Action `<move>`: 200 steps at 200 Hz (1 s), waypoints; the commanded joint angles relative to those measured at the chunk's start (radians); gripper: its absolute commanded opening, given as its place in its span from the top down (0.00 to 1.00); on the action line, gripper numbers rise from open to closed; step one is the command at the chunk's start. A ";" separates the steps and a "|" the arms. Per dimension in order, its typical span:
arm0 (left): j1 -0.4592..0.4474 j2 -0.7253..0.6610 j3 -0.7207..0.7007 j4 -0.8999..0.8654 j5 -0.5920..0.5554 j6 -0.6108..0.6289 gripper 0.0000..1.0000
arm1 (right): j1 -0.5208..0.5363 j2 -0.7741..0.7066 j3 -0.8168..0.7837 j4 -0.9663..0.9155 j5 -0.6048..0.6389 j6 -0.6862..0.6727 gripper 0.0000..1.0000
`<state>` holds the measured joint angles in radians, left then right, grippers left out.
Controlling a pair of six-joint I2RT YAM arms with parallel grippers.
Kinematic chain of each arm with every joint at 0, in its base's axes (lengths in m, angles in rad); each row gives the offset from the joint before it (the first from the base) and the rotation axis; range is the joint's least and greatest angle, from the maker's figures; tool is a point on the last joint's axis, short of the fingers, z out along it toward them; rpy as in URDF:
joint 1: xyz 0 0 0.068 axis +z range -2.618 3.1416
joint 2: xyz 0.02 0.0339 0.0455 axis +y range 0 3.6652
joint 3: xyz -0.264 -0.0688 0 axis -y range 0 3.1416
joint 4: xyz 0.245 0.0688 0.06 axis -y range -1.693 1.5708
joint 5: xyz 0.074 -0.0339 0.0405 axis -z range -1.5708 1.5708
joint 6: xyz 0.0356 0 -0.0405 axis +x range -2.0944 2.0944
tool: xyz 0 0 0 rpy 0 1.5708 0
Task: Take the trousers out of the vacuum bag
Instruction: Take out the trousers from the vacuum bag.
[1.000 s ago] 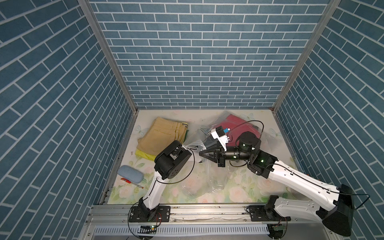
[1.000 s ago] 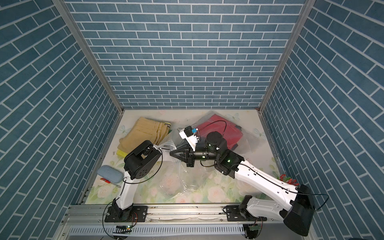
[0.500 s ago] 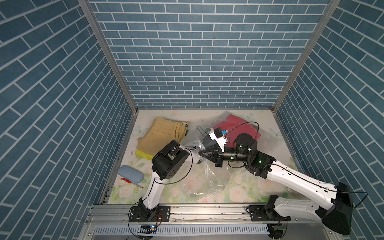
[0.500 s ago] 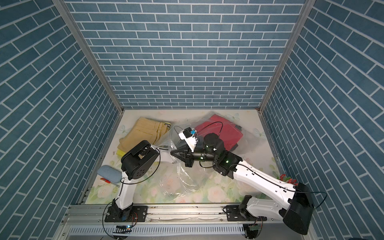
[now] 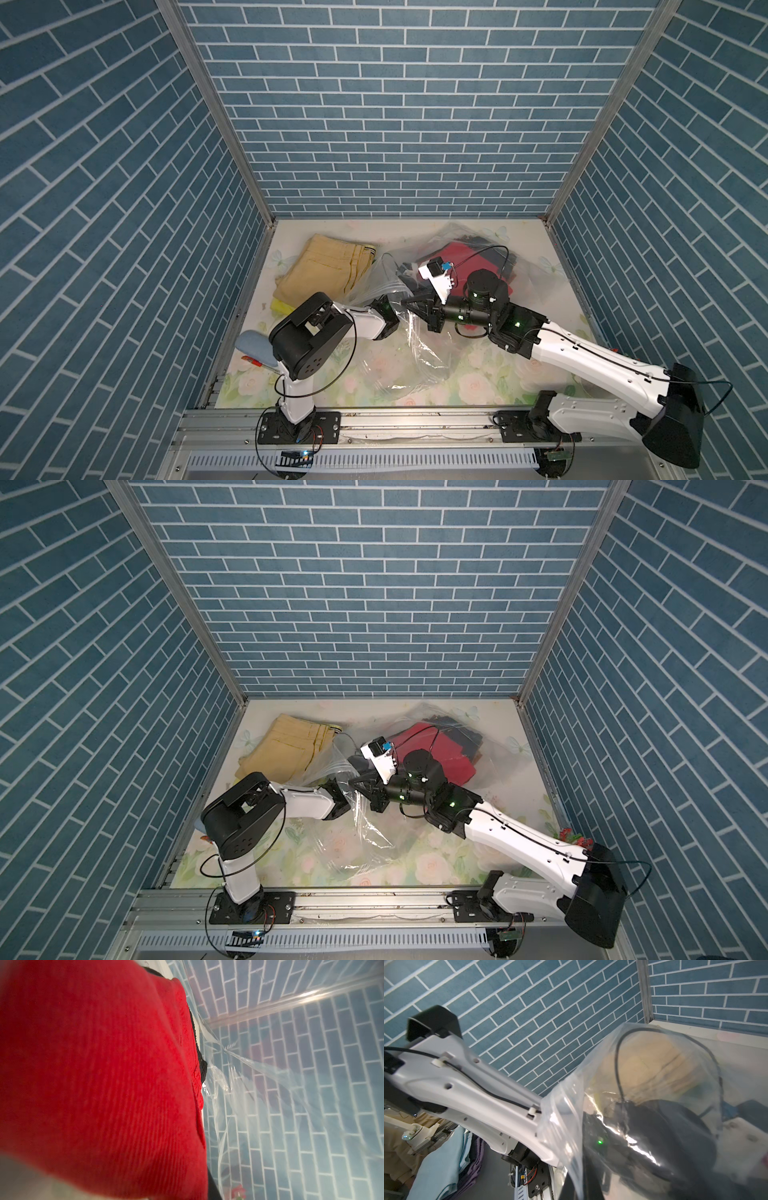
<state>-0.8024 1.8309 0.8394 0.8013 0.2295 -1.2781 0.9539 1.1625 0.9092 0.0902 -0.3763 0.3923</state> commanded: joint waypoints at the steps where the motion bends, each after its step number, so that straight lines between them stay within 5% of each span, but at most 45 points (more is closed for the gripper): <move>1: -0.014 -0.108 -0.054 0.002 0.003 0.055 1.00 | 0.002 0.004 -0.008 -0.030 0.061 -0.030 1.00; 125: -0.096 -0.589 -0.363 -0.342 -0.172 0.083 1.00 | 0.002 -0.024 -0.099 -0.131 0.251 -0.027 1.00; 200: -0.249 -0.844 -0.465 -0.536 -0.329 0.035 1.00 | 0.001 0.005 -0.113 -0.121 0.295 0.017 1.00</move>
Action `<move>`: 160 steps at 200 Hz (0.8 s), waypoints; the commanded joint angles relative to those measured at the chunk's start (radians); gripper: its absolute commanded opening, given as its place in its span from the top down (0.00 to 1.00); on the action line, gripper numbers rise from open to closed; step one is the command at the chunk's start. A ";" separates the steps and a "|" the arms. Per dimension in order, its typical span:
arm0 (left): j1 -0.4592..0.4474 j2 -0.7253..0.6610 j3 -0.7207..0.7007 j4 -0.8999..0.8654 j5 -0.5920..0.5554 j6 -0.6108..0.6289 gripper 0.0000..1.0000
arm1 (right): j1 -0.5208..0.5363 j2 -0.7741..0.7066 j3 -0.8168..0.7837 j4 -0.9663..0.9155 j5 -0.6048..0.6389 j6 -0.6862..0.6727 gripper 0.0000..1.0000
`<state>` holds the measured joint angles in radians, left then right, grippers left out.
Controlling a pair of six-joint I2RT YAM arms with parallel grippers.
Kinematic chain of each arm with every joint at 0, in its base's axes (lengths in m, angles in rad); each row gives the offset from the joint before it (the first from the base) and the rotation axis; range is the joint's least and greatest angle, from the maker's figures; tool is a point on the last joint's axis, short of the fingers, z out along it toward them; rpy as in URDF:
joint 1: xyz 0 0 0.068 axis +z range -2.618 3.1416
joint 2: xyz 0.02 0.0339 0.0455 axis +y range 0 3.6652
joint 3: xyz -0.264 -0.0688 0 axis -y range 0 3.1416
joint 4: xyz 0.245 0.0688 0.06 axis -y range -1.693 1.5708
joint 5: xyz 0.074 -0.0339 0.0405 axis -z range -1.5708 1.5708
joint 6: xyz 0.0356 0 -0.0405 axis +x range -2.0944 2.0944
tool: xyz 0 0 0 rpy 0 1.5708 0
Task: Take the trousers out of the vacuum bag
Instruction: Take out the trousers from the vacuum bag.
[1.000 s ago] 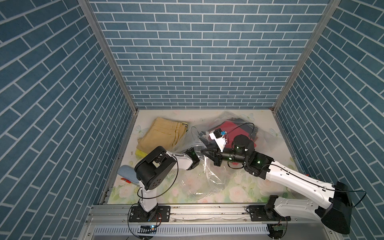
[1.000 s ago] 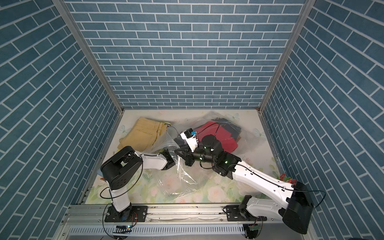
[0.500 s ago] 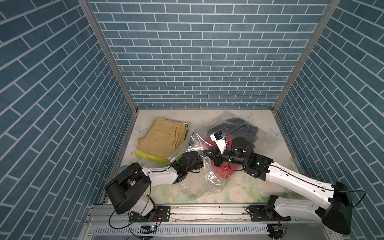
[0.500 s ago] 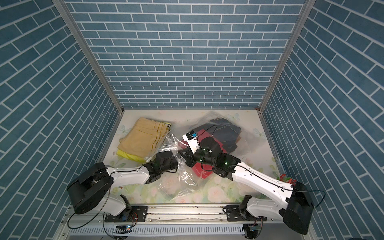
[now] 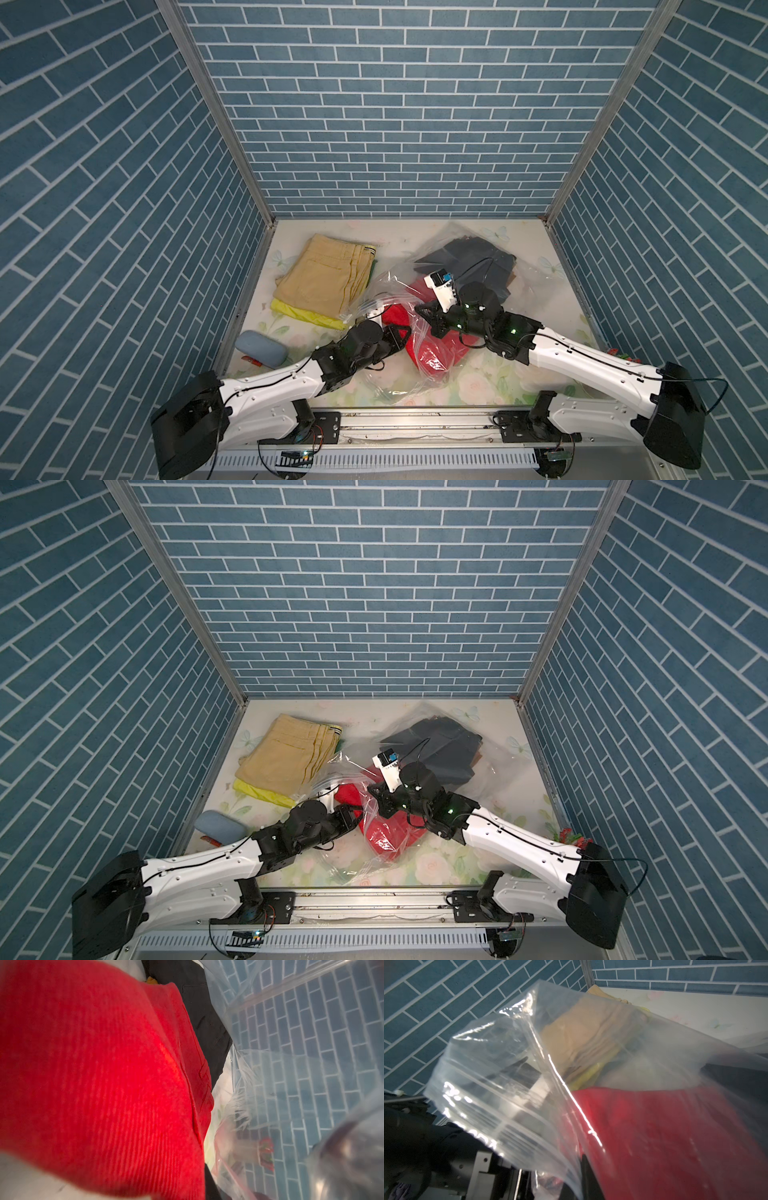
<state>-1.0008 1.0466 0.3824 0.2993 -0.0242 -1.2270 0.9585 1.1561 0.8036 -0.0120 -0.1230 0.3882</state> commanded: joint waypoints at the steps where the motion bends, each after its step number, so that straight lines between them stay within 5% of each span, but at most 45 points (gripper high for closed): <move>1: -0.053 -0.061 -0.008 -0.037 -0.077 -0.017 1.00 | -0.004 0.012 -0.006 -0.020 0.053 0.021 1.00; 58: -0.144 -0.135 0.004 -0.204 -0.157 -0.014 1.00 | -0.003 0.032 0.018 -0.036 0.087 0.037 1.00; 160: -0.148 -0.320 0.166 -0.477 -0.259 -0.052 1.00 | 0.006 0.022 -0.020 -0.135 0.190 0.040 1.00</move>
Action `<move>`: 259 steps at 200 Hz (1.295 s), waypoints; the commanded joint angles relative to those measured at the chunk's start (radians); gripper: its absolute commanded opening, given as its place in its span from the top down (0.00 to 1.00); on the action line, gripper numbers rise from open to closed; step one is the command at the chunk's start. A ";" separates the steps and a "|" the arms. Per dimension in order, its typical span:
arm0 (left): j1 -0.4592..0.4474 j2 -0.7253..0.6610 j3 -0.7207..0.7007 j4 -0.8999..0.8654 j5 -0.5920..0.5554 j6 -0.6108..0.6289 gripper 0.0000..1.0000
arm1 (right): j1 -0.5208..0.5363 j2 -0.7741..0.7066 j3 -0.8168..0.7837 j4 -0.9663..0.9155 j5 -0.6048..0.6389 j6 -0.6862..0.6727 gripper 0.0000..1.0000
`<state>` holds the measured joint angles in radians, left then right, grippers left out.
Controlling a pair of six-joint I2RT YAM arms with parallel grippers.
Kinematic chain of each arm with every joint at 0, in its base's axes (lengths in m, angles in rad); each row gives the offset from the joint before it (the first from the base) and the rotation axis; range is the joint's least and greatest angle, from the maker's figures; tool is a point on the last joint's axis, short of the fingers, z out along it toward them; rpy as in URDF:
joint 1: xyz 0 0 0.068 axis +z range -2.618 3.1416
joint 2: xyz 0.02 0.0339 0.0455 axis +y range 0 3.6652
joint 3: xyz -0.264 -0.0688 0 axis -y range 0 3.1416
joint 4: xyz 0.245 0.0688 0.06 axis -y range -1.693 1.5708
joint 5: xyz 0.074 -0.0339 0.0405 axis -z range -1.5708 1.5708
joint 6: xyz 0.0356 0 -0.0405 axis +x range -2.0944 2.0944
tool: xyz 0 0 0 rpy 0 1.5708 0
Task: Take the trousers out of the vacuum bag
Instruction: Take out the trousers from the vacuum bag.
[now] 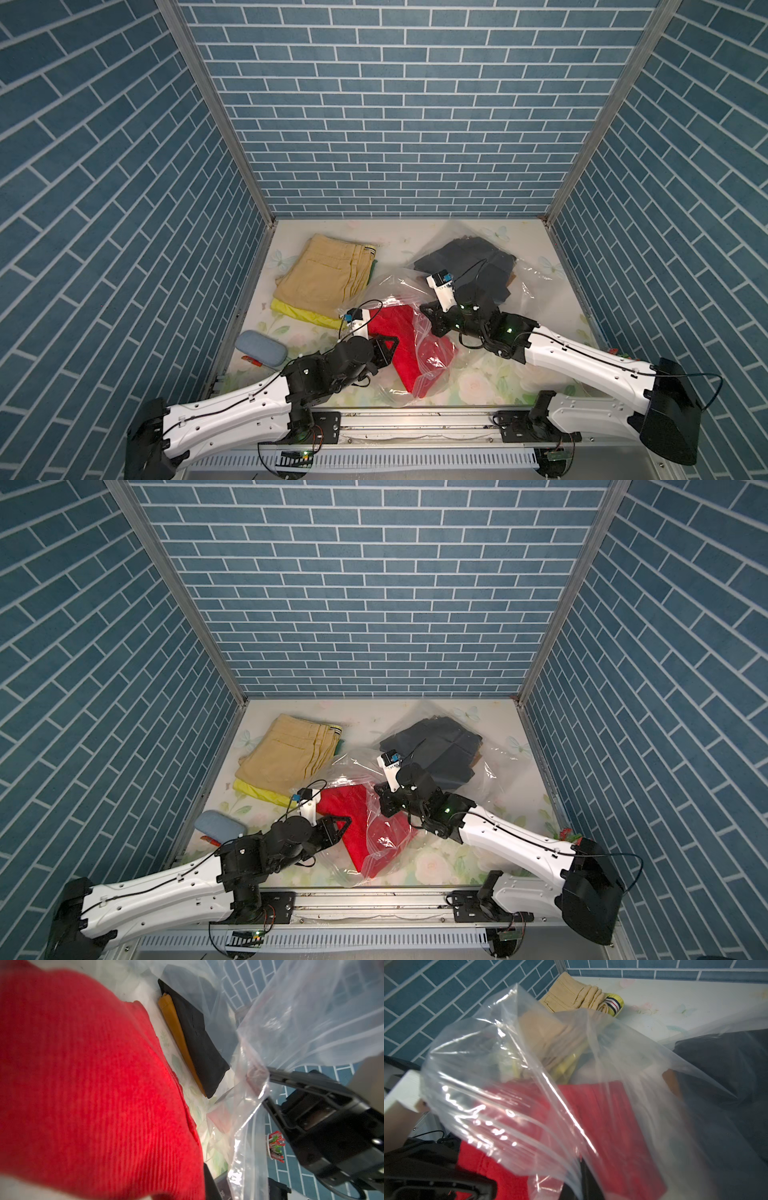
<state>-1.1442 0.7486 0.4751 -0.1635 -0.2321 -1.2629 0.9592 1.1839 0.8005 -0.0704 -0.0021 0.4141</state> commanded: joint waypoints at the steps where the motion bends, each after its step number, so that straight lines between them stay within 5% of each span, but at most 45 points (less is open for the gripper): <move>1: -0.005 -0.023 0.076 -0.017 -0.052 -0.016 1.00 | 0.006 -0.007 -0.017 -0.078 0.071 0.014 1.00; 40: -0.005 -0.047 0.146 -0.072 -0.099 -0.010 1.00 | 0.070 -0.048 0.010 -0.143 0.144 0.009 0.74; 89: -0.005 -0.035 0.184 -0.094 -0.117 -0.002 1.00 | 0.299 -0.104 0.098 -0.270 0.312 -0.002 0.53; 187: -0.005 -0.023 0.189 -0.119 -0.128 0.000 1.00 | 0.681 -0.010 0.258 -0.349 0.478 0.008 0.52; 216: -0.005 -0.031 0.188 -0.127 -0.135 0.000 1.00 | 0.717 0.040 0.273 -0.335 0.448 0.016 0.53; 259: -0.005 -0.048 0.188 -0.138 -0.136 -0.001 1.00 | 0.721 0.087 0.248 -0.341 0.563 0.078 0.48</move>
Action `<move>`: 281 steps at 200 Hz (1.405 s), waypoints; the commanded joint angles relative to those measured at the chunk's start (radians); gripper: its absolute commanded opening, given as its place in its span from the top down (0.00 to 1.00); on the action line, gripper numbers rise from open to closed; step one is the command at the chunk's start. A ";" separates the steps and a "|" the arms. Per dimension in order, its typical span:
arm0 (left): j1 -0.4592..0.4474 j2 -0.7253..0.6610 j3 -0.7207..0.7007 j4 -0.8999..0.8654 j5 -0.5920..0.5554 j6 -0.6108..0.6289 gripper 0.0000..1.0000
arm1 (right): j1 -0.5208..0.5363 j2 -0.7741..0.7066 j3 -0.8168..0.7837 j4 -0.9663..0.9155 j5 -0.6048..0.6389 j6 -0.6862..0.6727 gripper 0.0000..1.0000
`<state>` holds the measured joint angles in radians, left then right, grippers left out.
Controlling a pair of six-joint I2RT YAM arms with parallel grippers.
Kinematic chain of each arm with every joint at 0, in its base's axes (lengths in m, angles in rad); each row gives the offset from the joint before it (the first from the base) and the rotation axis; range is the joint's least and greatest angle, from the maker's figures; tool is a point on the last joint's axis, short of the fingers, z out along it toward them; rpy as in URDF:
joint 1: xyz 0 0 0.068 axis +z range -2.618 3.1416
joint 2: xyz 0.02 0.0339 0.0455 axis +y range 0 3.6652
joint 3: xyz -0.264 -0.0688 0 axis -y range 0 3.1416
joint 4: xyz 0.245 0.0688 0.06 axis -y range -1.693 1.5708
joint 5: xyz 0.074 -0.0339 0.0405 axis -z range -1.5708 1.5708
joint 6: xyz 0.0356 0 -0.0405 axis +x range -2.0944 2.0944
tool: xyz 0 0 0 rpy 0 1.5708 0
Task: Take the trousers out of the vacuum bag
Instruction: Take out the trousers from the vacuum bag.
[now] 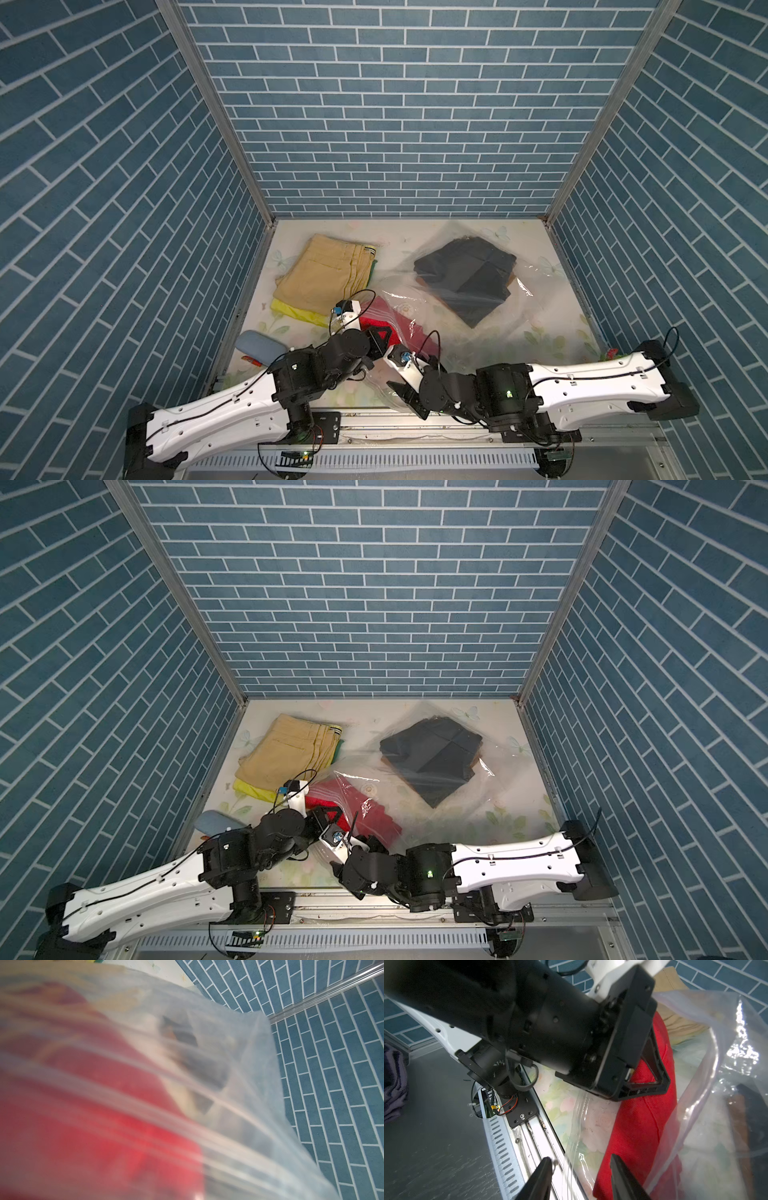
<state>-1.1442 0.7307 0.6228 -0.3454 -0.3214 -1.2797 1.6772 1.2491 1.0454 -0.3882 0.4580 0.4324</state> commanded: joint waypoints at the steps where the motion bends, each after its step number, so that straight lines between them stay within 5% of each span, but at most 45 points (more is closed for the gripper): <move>1: -0.005 -0.030 0.040 0.044 -0.047 0.015 1.00 | 0.003 0.023 0.004 -0.024 0.108 0.061 0.48; 38: -0.005 -0.031 0.040 0.041 -0.046 0.014 1.00 | 0.003 0.053 -0.009 -0.060 0.167 0.104 0.40; 159: -0.005 -0.034 0.035 0.064 -0.034 0.013 1.00 | -0.011 0.164 -0.077 -0.036 0.197 0.197 0.42; 188: -0.005 -0.048 0.027 0.064 -0.033 0.008 1.00 | -0.025 0.200 -0.077 -0.072 0.269 0.255 0.51; 214: -0.005 -0.067 0.017 0.060 -0.034 0.003 1.00 | -0.030 0.179 -0.088 -0.075 0.302 0.273 0.72; 247: -0.004 -0.086 0.018 0.011 -0.056 0.003 0.72 | -0.032 0.090 -0.141 0.022 0.237 0.189 0.92; 281: -0.002 -0.128 0.024 -0.056 -0.105 0.003 0.41 | -0.032 0.037 -0.168 0.044 0.208 0.149 0.98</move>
<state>-1.1450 0.6361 0.6228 -0.3847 -0.3511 -1.2884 1.6470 1.3285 0.8932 -0.3653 0.6720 0.6235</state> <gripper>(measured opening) 0.513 0.146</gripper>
